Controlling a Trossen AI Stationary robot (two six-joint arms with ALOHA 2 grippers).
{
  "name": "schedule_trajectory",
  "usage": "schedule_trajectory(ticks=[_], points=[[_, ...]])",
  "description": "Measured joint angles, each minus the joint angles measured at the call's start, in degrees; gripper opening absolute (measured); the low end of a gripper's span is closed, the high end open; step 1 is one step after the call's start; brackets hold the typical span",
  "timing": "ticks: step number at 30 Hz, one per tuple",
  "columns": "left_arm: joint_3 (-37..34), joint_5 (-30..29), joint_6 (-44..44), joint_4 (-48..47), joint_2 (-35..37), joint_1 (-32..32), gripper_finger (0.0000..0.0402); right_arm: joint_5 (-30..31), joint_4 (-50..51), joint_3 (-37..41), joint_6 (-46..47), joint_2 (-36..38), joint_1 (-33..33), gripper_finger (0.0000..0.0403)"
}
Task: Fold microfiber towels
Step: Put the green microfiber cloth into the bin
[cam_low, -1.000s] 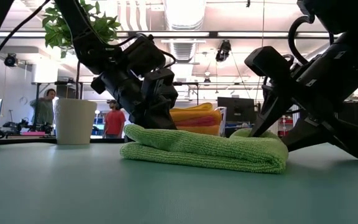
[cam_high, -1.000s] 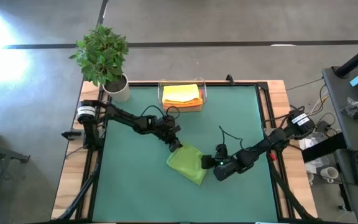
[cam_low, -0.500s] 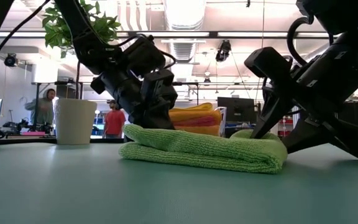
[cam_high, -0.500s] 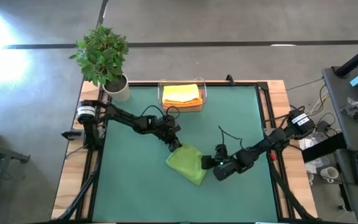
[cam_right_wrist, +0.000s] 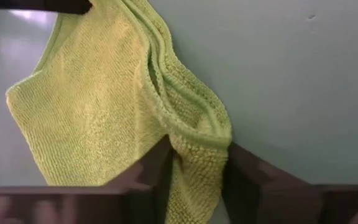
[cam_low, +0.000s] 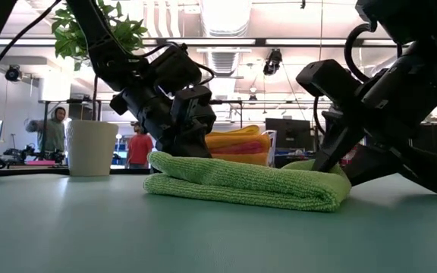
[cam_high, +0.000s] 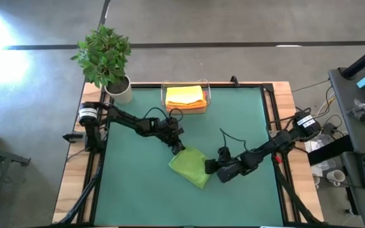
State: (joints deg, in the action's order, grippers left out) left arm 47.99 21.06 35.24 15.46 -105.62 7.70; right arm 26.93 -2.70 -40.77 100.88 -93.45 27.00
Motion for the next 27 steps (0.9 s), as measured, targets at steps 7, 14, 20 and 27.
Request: schedule_trajectory(ticks=[7,14,20,27], points=[[0.0,0.0,0.0,0.0,0.0,0.1,0.0005,-0.4,-0.2,0.0,-0.5,0.0,-0.3,0.0016],[0.0,-0.3,-2.5,0.0,0.5,0.1,0.0005,-0.3,-0.8,-2.5,-4.9,0.3,-0.4,0.001],[0.0,-0.3,-5.3,-3.3,3.4,0.0,0.0005,0.7,7.0,-8.9,-9.3,0.4,-0.9,0.0009],[-0.2,-1.3,-9.1,-9.2,9.6,0.1,0.0005,2.7,23.5,-19.8,-15.0,1.6,-2.8,0.0009]])
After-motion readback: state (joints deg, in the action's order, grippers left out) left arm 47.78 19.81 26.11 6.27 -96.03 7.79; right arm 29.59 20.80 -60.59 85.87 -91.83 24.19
